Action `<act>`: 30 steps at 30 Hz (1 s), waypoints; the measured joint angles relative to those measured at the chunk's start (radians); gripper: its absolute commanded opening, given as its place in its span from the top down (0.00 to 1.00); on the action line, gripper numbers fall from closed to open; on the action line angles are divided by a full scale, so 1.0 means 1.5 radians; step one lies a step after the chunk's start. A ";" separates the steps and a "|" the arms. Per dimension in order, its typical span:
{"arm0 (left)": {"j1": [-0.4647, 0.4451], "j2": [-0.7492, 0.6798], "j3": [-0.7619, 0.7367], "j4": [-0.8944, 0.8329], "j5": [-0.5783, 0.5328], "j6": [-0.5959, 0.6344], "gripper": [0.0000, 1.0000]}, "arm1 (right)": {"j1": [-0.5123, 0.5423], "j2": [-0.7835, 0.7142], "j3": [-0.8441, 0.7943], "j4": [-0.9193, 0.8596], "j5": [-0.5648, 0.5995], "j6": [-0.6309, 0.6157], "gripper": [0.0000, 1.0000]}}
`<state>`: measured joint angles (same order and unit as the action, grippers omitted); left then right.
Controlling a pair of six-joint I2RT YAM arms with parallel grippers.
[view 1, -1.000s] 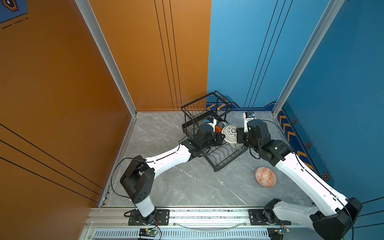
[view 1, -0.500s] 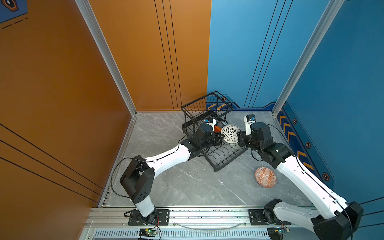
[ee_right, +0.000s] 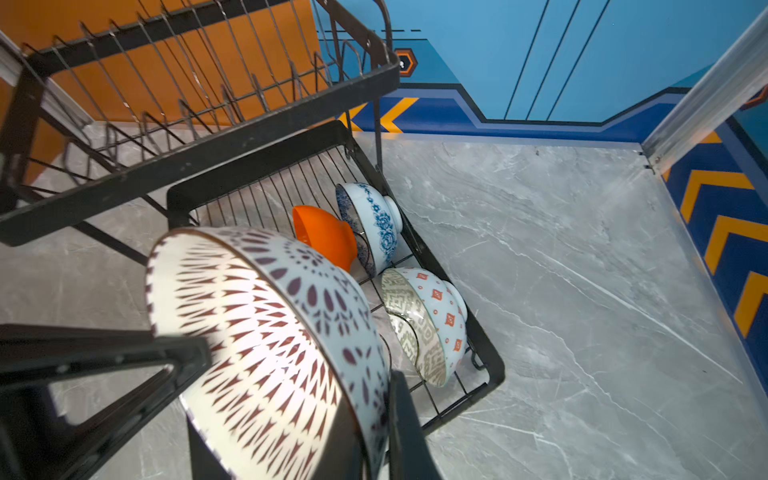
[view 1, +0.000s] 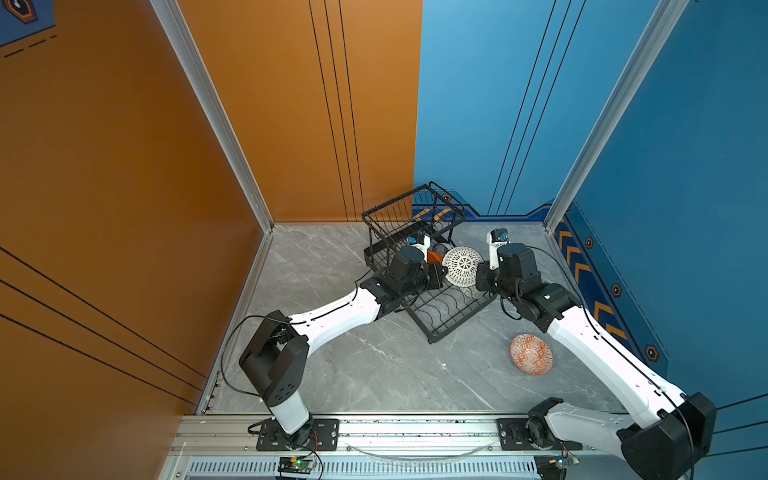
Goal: Load the bowls into the dish rack
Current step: 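Carry the white-and-maroon bowl over the rack with the right gripper, then lower the white-and-maroon bowl into the rack while the left gripper nears the rack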
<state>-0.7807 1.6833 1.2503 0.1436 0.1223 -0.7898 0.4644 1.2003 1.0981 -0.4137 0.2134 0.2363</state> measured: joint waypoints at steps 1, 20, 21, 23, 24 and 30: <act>-0.001 0.000 0.000 -0.004 -0.005 -0.001 1.00 | 0.000 0.004 0.000 -0.001 0.003 0.001 1.00; 0.040 -0.158 -0.184 0.023 -0.010 -0.019 0.02 | 0.106 0.068 0.018 -0.061 0.206 -0.036 1.00; 0.048 -0.177 -0.202 0.021 -0.012 -0.020 0.02 | 0.108 0.076 0.018 -0.065 0.223 -0.041 1.00; 0.065 -0.218 -0.237 0.010 -0.020 -0.020 0.02 | 0.116 0.097 0.019 -0.074 0.267 -0.056 1.00; 0.073 -0.235 -0.249 0.004 -0.024 -0.020 0.02 | 0.120 0.108 0.021 -0.077 0.286 -0.063 1.00; 0.126 -0.331 -0.299 -0.017 -0.037 -0.020 0.02 | 0.149 0.191 0.048 -0.083 0.421 -0.130 1.00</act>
<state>-0.5911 1.1866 0.8024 0.1188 0.0673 -0.8196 0.6876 1.4872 1.1698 -0.5381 0.8455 0.0414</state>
